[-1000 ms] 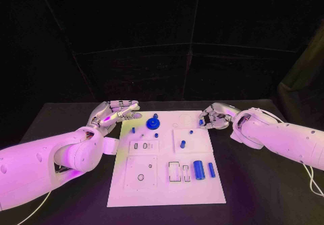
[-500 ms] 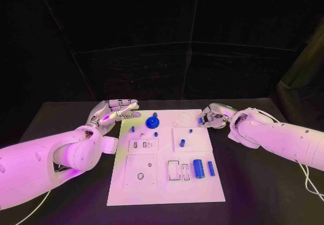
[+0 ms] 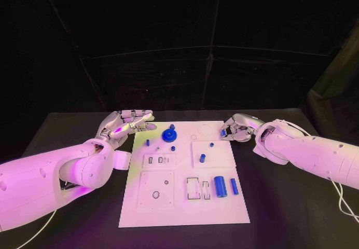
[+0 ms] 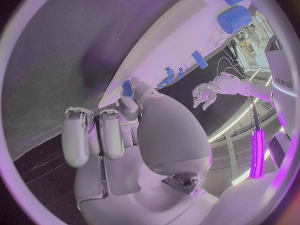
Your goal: Assemble the parts on the task board
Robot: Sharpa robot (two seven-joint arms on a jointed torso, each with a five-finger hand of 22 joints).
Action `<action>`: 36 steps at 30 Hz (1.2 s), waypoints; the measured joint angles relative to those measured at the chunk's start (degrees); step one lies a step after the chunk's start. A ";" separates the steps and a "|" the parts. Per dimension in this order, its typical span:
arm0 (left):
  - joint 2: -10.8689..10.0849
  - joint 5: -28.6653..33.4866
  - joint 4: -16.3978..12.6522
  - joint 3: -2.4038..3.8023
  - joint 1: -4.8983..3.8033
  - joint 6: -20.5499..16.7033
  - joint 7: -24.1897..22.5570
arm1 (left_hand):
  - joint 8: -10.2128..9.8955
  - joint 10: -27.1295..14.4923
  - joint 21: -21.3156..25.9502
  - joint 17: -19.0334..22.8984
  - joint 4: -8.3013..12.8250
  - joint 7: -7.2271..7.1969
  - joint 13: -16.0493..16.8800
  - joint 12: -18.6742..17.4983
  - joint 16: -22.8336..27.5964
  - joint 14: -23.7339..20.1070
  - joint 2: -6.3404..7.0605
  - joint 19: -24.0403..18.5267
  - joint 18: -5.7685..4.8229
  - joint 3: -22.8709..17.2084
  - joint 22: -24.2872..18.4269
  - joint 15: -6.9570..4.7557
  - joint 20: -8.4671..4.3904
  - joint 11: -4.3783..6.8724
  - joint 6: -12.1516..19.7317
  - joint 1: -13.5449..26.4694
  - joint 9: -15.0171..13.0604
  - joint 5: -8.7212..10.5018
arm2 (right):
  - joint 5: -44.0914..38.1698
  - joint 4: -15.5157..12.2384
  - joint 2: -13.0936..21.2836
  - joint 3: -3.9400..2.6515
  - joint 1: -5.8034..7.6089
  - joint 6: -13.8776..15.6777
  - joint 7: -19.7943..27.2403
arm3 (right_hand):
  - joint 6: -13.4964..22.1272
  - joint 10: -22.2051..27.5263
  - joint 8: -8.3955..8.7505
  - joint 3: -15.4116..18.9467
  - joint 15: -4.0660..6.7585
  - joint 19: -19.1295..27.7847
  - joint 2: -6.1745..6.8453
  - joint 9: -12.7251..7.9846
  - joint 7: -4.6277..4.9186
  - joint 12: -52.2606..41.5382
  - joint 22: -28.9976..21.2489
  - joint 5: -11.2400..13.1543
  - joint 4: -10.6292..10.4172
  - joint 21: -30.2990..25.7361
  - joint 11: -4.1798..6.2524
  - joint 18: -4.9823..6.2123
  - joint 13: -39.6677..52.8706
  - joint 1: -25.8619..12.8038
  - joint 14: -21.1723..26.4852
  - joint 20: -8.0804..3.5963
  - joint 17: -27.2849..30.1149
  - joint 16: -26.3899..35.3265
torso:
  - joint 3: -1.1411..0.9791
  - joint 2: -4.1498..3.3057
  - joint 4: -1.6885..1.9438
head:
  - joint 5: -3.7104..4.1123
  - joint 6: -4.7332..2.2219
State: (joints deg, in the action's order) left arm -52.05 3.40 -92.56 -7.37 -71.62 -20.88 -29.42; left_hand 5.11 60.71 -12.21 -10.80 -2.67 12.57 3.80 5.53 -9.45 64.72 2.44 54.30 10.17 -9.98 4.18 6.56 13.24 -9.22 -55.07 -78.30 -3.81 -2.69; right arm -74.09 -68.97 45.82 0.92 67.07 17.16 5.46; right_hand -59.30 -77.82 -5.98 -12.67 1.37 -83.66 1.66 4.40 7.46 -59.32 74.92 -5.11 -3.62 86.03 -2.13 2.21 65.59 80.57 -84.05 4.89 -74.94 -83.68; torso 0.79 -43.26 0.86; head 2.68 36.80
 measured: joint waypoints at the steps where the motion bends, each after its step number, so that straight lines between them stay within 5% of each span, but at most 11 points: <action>1: 0.00 0.00 0.00 0.00 0.00 0.00 0.01 | 0.00 0.00 0.00 0.00 0.00 0.00 0.00 0.00 -0.01 0.00 0.00 0.00 0.00 0.00 0.00 0.00 0.00 0.00 0.00 0.00 0.00 0.00 | 0.02 -0.07 0.02 0.00 0.00 0.26 0.01 | -0.30 -0.09 -0.05 -0.43 0.10 0.00 -0.17 0.00 -0.11 -0.07 0.00 0.41 0.10 0.00 0.09 -0.01 0.04 -0.08 -0.10 0.00 0.00 -0.07 | -0.01 0.00 -0.01 | 0.01 0.01; 9: -0.09 0.00 0.05 0.00 0.00 0.00 0.05 | 0.00 0.00 0.00 0.01 0.15 0.00 0.00 0.00 -0.02 0.00 0.00 0.00 0.00 -0.16 0.00 0.00 0.00 0.00 0.00 0.00 0.00 0.00 | 1.23 -1.97 1.14 -0.05 0.00 2.53 -0.10 | -1.24 -0.29 -0.74 -2.03 0.29 -0.20 -1.25 0.09 -0.13 -0.07 0.00 1.46 0.63 0.23 0.29 -0.01 -0.02 -0.21 0.12 -0.20 0.01 -0.53 | 0.00 0.06 -0.01 | 0.11 0.00; 16: -0.26 0.00 0.07 0.00 0.00 -0.01 0.07 | 0.00 0.00 0.00 0.01 0.15 0.00 0.01 0.00 -0.02 0.00 0.00 0.00 0.00 -0.16 -0.04 0.00 0.00 0.00 0.00 0.00 0.00 0.00 | 2.18 -7.64 1.69 -0.13 0.68 4.17 -2.27 | -1.26 -0.29 -0.81 -2.20 0.49 -0.20 -1.63 0.11 -0.11 0.32 -0.01 1.60 0.46 0.23 0.29 -0.01 -0.23 -0.59 -0.08 -0.20 0.01 -0.52 | 0.15 0.18 -0.03 | 0.07 0.04; 24: -0.41 0.00 0.21 0.00 -0.03 -0.01 0.09 | 0.00 0.00 0.00 0.02 0.15 0.00 0.01 0.00 -0.02 0.00 0.00 0.00 0.00 -0.16 -0.05 0.00 0.00 0.00 0.00 0.00 0.00 0.00 | 1.48 -14.16 -1.66 -0.24 1.88 4.83 -8.22 | -1.26 -0.28 -0.76 -3.04 0.69 -0.40 -1.76 0.11 -0.11 1.54 -0.01 1.09 1.31 0.23 0.29 0.00 -0.94 -0.73 0.12 -0.41 0.02 -0.51 | 0.42 0.52 0.02 | -0.18 0.55; 36: -0.03 0.00 1.11 0.02 -0.30 0.00 0.09 | 0.00 0.20 0.00 -0.03 0.31 0.00 0.02 0.00 0.19 0.00 0.00 0.00 0.00 -0.31 -0.05 0.00 0.00 -0.20 0.00 0.00 0.00 0.00 | -3.38 -16.19 -11.22 -0.10 1.77 4.14 -17.70 | -1.26 -0.06 -0.83 -3.04 0.69 -0.19 -1.29 0.19 -0.11 2.61 -0.01 1.08 1.32 0.22 0.51 -0.02 -1.73 -2.01 0.12 -0.62 0.02 -0.18 | 0.86 0.99 0.41 | -3.26 2.02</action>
State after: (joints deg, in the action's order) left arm -52.08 3.40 -91.45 -7.35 -71.92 -20.88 -29.33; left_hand 5.11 60.92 -12.21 -10.83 -2.36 12.57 3.81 5.53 -9.26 64.72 2.44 54.30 10.17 -10.30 4.14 6.56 13.24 -9.42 -55.07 -78.30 -3.81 -2.69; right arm -77.47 -85.16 34.59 0.82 68.84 21.30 -12.25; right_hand -60.56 -77.88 -6.81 -15.71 2.06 -83.84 0.36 4.59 7.35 -56.71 74.91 -4.03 -2.30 86.26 -1.63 2.19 63.86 78.56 -83.93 4.27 -74.92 -83.86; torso 1.65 -42.26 1.27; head -0.59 38.81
